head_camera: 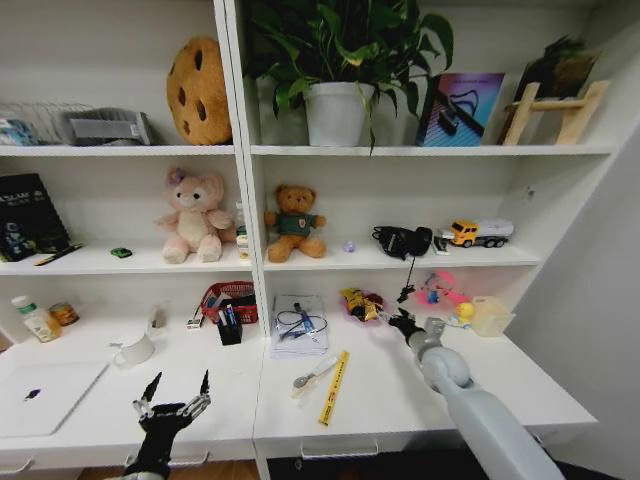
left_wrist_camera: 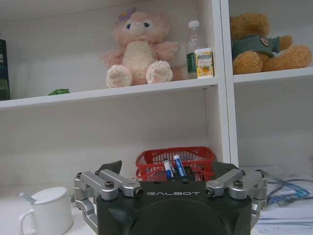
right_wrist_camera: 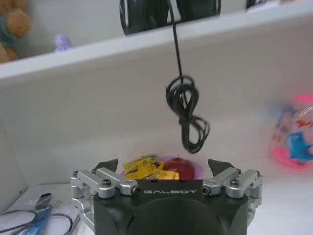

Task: Organize the objects on the table.

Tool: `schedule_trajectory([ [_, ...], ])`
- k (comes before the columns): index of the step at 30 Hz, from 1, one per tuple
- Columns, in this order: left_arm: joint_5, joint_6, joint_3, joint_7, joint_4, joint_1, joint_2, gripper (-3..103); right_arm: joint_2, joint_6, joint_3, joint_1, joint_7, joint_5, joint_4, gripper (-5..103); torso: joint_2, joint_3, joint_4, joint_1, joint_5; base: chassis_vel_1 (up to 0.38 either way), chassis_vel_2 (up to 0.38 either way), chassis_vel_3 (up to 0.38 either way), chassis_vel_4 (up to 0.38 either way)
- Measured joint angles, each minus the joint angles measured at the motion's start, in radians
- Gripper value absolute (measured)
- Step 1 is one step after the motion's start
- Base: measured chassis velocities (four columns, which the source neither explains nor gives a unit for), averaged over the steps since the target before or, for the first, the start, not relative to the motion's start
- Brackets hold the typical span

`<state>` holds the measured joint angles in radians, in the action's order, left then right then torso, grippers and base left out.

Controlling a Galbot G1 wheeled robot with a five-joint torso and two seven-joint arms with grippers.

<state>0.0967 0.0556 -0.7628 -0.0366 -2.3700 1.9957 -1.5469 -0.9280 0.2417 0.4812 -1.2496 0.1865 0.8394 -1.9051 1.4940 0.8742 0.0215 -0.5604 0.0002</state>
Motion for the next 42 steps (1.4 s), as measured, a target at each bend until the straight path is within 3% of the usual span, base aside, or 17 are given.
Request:
schedule_trajectory([
  [3, 0.0, 0.0, 0.0, 0.0, 0.0, 0.0, 0.0, 100, -0.006, -0.029, 0.173, -0.229, 0.0, -0.081, -0.226, 100, 0.0, 0.0, -0.0002, 0.0, -0.0004, 0.0, 0.0, 0.0, 0.0],
  [4, 0.0, 0.0, 0.0, 0.0, 0.0, 0.0, 0.0, 100, -0.006, -0.029, 0.173, -0.229, 0.0, -0.081, -0.226, 100, 0.0, 0.0, -0.0002, 0.0, -0.0004, 0.0, 0.0, 0.0, 0.0],
  [7, 0.0, 0.0, 0.0, 0.0, 0.0, 0.0, 0.0, 100, -0.075, -0.107, 0.274, -0.408, 0.014, -0.237, -0.343, 100, 0.0, 0.0, -0.0001, 0.0, -0.0002, 0.0, 0.0, 0.0, 0.0],
  [8, 0.0, 0.0, 0.0, 0.0, 0.0, 0.0, 0.0, 100, -0.075, -0.107, 0.274, -0.408, 0.014, -0.237, -0.343, 100, 0.0, 0.0, -0.0001, 0.0, -0.0002, 0.0, 0.0, 0.0, 0.0],
  [10, 0.0, 0.0, 0.0, 0.0, 0.0, 0.0, 0.0, 100, -0.171, -0.195, 0.344, -0.547, 0.001, -0.375, -0.404, 100, 0.0, 0.0, -0.0001, 0.0, -0.0001, 0.0, 0.0, 0.0, 0.0],
  [11, 0.0, 0.0, 0.0, 0.0, 0.0, 0.0, 0.0, 100, -0.171, -0.195, 0.344, -0.547, 0.001, -0.375, -0.404, 100, 0.0, 0.0, -0.0001, 0.0, -0.0001, 0.0, 0.0, 0.0, 0.0],
  [13, 0.0, 0.0, 0.0, 0.0, 0.0, 0.0, 0.0, 100, -0.285, -0.313, 0.397, -0.683, -0.069, -0.481, -0.447, 100, 0.0, 0.0, 0.0004, 0.0, -0.0003, 0.0, 0.0, 0.0, 0.0],
  [14, 0.0, 0.0, 0.0, 0.0, 0.0, 0.0, 0.0, 100, -0.285, -0.313, 0.397, -0.683, -0.069, -0.481, -0.447, 100, 0.0, 0.0, 0.0004, 0.0, -0.0003, 0.0, 0.0, 0.0, 0.0],
  [16, 0.0, 0.0, 0.0, 0.0, 0.0, 0.0, 0.0, 100, -0.343, -0.396, 0.416, -0.774, -0.119, -0.537, -0.461, 100, 0.0, 0.0, 0.0002, 0.0, -0.0004, 0.0, 0.0, 0.0, 0.0],
  [22, 0.0, 0.0, 0.0, 0.0, 0.0, 0.0, 0.0, 100, -0.372, -0.412, 0.392, -0.811, -0.125, -0.542, -0.5, 100, 0.0, 0.0, -0.0003, 0.0, -0.0002, 0.0, 0.0, 0.0, 0.0],
  [29, 0.0, 0.0, 0.0, 0.0, 0.0, 0.0, 0.0, 100, -0.388, -0.321, 0.326, -0.763, -0.089, -0.533, -0.585, 100, 0.0, 0.0, -0.0001, 0.0, -0.0003, 0.0, 0.0, 0.0, 0.0],
  [42, 0.0, 0.0, 0.0, 0.0, 0.0, 0.0, 0.0, 100, -0.387, -0.311, 0.32, -0.75, -0.088, -0.536, -0.587, 100, 0.0, 0.0, 0.0, 0.0, -0.0003, 0.0, 0.0, 0.0, 0.0],
])
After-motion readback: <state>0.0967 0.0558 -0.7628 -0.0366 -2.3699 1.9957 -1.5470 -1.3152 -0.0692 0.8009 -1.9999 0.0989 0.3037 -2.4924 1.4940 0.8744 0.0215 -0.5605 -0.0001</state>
